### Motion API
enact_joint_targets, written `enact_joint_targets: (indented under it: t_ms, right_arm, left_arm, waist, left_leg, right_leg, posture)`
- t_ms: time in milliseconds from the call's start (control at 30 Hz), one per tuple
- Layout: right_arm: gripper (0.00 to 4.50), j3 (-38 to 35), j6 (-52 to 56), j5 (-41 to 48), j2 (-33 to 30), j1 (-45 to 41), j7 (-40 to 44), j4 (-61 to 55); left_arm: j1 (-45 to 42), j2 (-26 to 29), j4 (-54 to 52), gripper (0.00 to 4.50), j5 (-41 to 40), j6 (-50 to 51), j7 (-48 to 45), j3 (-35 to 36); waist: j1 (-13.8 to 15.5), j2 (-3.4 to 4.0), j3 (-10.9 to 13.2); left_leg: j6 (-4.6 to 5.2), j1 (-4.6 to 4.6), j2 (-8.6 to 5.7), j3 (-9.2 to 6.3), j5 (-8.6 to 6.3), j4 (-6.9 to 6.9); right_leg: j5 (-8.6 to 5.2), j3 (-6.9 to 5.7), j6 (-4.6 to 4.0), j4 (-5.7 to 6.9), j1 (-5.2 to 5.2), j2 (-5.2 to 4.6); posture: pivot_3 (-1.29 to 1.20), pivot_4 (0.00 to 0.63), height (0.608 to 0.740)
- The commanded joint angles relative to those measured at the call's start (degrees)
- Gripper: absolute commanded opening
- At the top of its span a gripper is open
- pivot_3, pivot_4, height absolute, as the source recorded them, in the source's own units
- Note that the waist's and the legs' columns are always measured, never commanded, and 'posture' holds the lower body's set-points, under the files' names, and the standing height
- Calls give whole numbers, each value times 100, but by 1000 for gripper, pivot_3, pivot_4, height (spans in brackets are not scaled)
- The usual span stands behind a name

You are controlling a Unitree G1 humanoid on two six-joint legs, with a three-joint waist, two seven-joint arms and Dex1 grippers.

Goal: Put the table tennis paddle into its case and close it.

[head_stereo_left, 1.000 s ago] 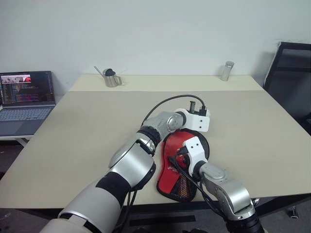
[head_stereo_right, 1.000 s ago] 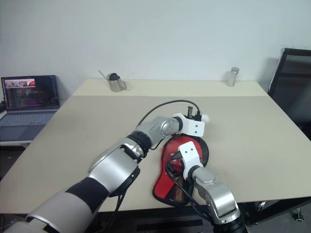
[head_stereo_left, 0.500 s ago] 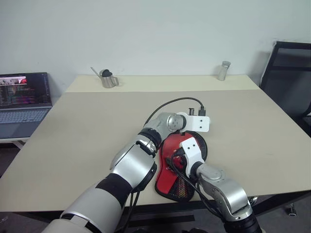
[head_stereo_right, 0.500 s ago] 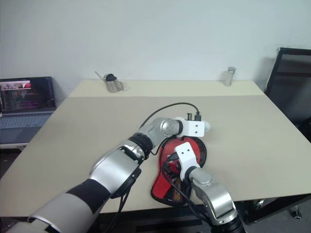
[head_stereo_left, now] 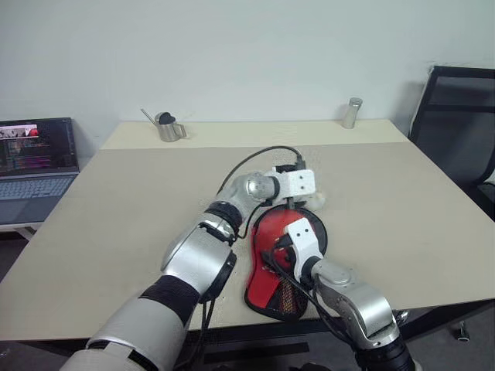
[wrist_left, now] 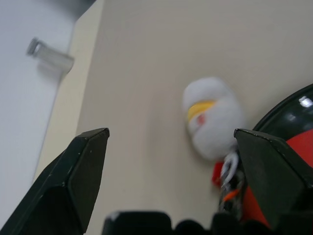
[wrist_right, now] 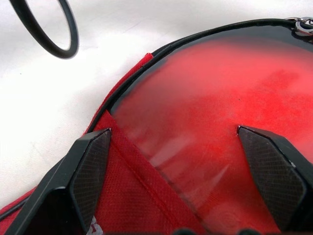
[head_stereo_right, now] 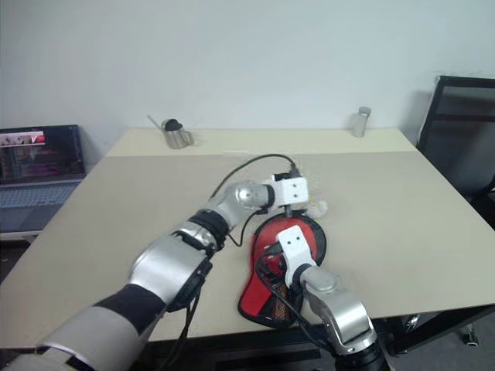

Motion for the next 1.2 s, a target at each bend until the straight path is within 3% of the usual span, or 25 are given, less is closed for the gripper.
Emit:
enact_joint_targets:
  t_ms: [33,333,467,533,633,767,1167,1200]
  right_arm:
    - [4500,-101,414,370,-103,95,339,-147]
    - [4500,-1290,1261,1579,-485,-720,1058,-1225]
    - [4500,-2185,1448,2304,-1165,-1123,1677,-1253]
    - [4500,-2402,1228,2215,-1598,-1260,1731,-852]
    - [4500,-2337,576,1695,-2098,-1409,1574,147]
    - [4500,-2126,-169,1252,-2215,-1683,1516,1516]
    - [4500,-1671,-1086,1014,-1794,-2212,2076,3715]
    - [4314,-1646,-1150,983,-1793,-2225,2099,3792]
  left_arm:
    - [80,341,-244,4487,-385,33,-155,371]
    - [949,1432,-706,4487,-2264,484,-2118,1962]
    - [1766,1785,-1465,4487,-3029,918,-3132,2401]
    - [2299,1923,-2215,4487,-3359,1374,-3541,2469]
    - [3230,2107,-3889,4487,-3928,2430,-4009,2443]
    - [4084,2405,-5545,4487,-4352,3493,-4056,2396]
    - [4575,3005,-7130,4487,-4858,4528,-3903,2334]
    - [4586,3043,-7168,4500,-4880,4569,-3911,2321]
  waist:
    - [2,0,0]
    - [-1,2,1]
    - [4,2,2]
    - [5,2,2]
    - [5,2,2]
    - [5,2,2]
    - [-4,4,3]
    - [-4,4,3]
  left_leg:
    - [0,-1,0,-1,0,-1]
    - [0,-13,0,0,0,2]
    - [1,-14,-2,0,0,1]
    - [1,-14,-2,2,0,1]
    - [1,-12,0,3,0,1]
    - [0,-7,3,6,0,1]
    - [1,-1,1,17,0,-2]
    - [1,-1,1,17,0,-3]
  right_leg:
    - [0,0,0,-1,0,0]
    - [1,-3,-2,2,-10,1]
    - [2,-4,-2,-3,-9,0]
    - [2,-1,-3,-2,-9,-1]
    - [3,4,-4,0,-6,-2]
    - [3,18,-5,4,-7,0]
    - [2,32,-3,3,-7,3]
    - [2,32,-3,3,-7,2]
  posture:
    - [0,150,740]
    - [0,150,740]
    - [0,150,740]
    - [0,150,740]
    - [0,150,740]
    - [0,150,740]
    - [0,150,740]
    - [0,150,740]
